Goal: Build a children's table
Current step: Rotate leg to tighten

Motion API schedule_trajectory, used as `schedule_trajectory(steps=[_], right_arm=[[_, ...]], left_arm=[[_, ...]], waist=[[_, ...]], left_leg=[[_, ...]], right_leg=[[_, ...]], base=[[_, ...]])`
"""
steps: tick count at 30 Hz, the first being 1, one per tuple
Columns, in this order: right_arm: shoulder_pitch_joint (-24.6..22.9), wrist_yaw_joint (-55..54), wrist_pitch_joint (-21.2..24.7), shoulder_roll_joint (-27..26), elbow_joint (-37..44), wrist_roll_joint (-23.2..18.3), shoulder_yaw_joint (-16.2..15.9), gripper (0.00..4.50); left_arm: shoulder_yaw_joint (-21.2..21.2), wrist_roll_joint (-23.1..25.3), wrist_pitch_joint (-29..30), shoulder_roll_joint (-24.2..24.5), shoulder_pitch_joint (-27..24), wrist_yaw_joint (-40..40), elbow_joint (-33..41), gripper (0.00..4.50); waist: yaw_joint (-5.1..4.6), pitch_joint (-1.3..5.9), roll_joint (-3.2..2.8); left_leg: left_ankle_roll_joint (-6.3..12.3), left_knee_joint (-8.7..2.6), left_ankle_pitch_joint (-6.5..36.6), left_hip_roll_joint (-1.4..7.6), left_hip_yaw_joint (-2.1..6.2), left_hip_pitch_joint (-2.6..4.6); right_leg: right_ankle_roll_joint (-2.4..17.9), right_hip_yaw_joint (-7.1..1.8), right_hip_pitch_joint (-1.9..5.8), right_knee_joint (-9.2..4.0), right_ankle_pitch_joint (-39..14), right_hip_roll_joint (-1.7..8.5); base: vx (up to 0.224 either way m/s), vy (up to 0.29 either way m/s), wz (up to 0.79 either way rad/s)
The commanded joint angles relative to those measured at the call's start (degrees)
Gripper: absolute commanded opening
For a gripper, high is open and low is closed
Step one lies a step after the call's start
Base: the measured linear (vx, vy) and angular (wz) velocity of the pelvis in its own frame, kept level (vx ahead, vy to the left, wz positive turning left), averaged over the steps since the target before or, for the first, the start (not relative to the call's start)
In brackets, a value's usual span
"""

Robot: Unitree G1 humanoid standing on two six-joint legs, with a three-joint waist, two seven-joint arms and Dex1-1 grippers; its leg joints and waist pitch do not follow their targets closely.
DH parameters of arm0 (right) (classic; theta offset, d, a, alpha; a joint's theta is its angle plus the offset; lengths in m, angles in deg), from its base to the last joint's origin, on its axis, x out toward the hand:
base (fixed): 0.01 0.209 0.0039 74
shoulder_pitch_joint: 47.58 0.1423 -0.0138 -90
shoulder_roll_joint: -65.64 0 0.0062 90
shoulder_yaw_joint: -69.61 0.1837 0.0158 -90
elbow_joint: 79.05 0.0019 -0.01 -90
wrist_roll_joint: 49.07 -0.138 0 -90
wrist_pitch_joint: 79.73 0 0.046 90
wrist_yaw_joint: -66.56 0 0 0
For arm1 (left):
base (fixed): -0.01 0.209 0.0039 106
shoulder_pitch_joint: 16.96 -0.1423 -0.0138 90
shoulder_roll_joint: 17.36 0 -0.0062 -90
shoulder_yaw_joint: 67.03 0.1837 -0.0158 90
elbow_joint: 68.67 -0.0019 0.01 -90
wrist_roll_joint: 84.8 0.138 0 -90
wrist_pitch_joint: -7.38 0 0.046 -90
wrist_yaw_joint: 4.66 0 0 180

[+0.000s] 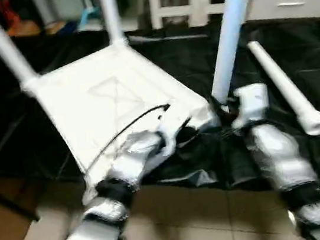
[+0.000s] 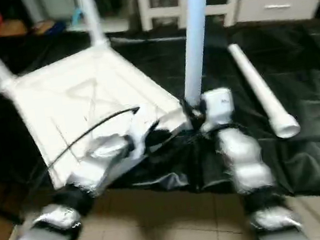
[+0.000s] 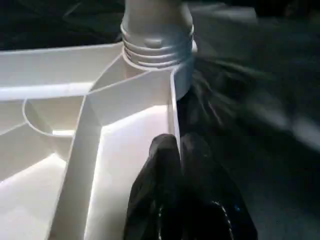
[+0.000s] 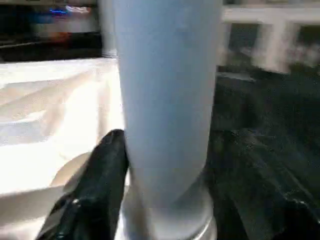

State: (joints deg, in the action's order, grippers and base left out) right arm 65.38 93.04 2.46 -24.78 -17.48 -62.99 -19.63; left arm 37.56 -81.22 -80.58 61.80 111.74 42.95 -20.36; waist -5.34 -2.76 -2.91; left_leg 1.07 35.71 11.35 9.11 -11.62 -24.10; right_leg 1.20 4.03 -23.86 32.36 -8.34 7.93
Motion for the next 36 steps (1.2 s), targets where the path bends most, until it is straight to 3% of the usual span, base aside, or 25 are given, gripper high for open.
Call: schedule_trajectory(steps=[1,2,5,8,9,13,15,25,30,34,36], right_arm=[[-1.1,6.3,2.3,2.8,4.7,-3.0,0.3,3.3],[-3.5,13.1,4.1,6.7,7.3,-3.9,-0.9,3.39],[-5.5,18.2,4.3,10.0,9.0,-4.2,-1.4,3.42],[-8.2,24.6,7.8,14.0,13.3,-8.5,-0.7,3.42],[-9.0,27.4,10.3,15.2,14.3,-9.8,-0.6,3.42],[-9.5,30.4,12.8,16.1,14.6,-11.3,-0.8,3.42],[-9.3,33.1,14.2,16.3,13.3,-11.9,-1.5,3.08],[-8.1,35.4,17.9,17.0,12.5,-12.8,-1.4,2.3],[-8.3,35.8,19.1,16.9,12.6,-12.5,-1.1,2.04],[-7.4,22.8,16.7,13.5,7.9,-5.8,-1.2,1.99],[-6.1,12.0,15.9,10.3,4.4,-2.1,-0.4,1.97]], left_arm=[[0.8,-2.8,-2.6,1.3,-2.0,6.6,3.7,0.0],[1.3,-4.6,-1.9,3.0,-3.9,10.9,6.6,0.0],[1.7,-6.6,-0.6,4.4,-5.4,14.8,9.3,0.0],[2.6,-7.8,0.5,6.6,-6.7,19.2,11.6,0.0],[2.2,-7.8,0.4,6.6,-6.8,19.7,11.9,0.0],[1.9,-8.3,0.9,6.6,-7.0,20.7,12.6,0.0],[2.3,-9.1,1.8,6.7,-7.2,21.7,14.0,0.0],[2.5,-9.0,2.2,7.1,-6.8,22.5,14.3,0.0],[2.7,-8.7,2.4,7.1,-6.8,22.7,14.3,0.0],[4.6,-3.7,3.1,6.6,-5.5,17.3,11.7,0.0],[5.1,-0.7,5.3,4.9,-4.0,11.4,9.0,0.0]], waist=[[1.03,4.73,0.98],[1.71,4.6,0.61],[3.04,4.32,0.89],[4.39,4.04,0.95],[4.53,3.88,1.02],[4.72,3.58,1.17],[4.56,3.65,1.31],[4.81,3.99,1.46],[4.91,3.95,1.26],[4.64,3.85,1.31],[4.04,3.64,1.42]], left_leg=[[15.39,-3.86,3.0,3.83,1.83,1.66],[14.53,-4.05,3.8,3.93,1.76,1.92],[12.36,-4.5,6.4,4.13,1.56,2.32],[8.59,-5.17,12.1,4.27,1.22,2.95],[7.37,-5.37,14.0,4.14,1.05,3.0],[2.96,-5.98,19.8,4.06,1.06,2.94],[1.99,-6.06,20.8,3.99,1.16,2.93],[4.46,-5.5,15.3,3.74,0.86,2.64],[4.63,-5.52,14.8,3.81,0.88,2.64],[3.28,-5.73,16.7,3.75,0.91,2.67],[1.19,-5.94,19.4,3.67,1.09,2.7]], right_leg=[[14.2,-0.87,3.39,-1.47,-1.9,1.21],[14.3,-0.95,3.12,-1.54,-3.4,1.01],[14.4,-1.2,2.95,-1.76,-6.0,0.86],[13.4,-1.6,2.55,-2.28,-10.9,0.77],[12.9,-1.68,2.33,-2.49,-12.4,0.62],[10.2,-1.99,2.07,-3.05,-19.6,0.92],[9.4,-2.14,2.0,-3.15,-20.3,0.89],[10.9,-2.51,2.18,-2.73,-14.8,0.92],[11.1,-2.42,2.19,-2.69,-14.9,0.83],[10.4,-2.42,1.99,-2.91,-17.0,0.76],[9.1,-2.35,1.64,-3.24,-20.9,0.63]], base=[[0.0,0.0,0.0],[0.0,0.0,0.0],[0.0,0.0,0.0],[0.0,0.0,0.0],[0.0,0.0,0.0],[0.0,0.0,0.0],[0.0,0.0,0.0],[0.0,0.0,0.0],[0.0,0.0,0.0],[0.0,0.0,0.0],[0.0,0.0,0.0]])
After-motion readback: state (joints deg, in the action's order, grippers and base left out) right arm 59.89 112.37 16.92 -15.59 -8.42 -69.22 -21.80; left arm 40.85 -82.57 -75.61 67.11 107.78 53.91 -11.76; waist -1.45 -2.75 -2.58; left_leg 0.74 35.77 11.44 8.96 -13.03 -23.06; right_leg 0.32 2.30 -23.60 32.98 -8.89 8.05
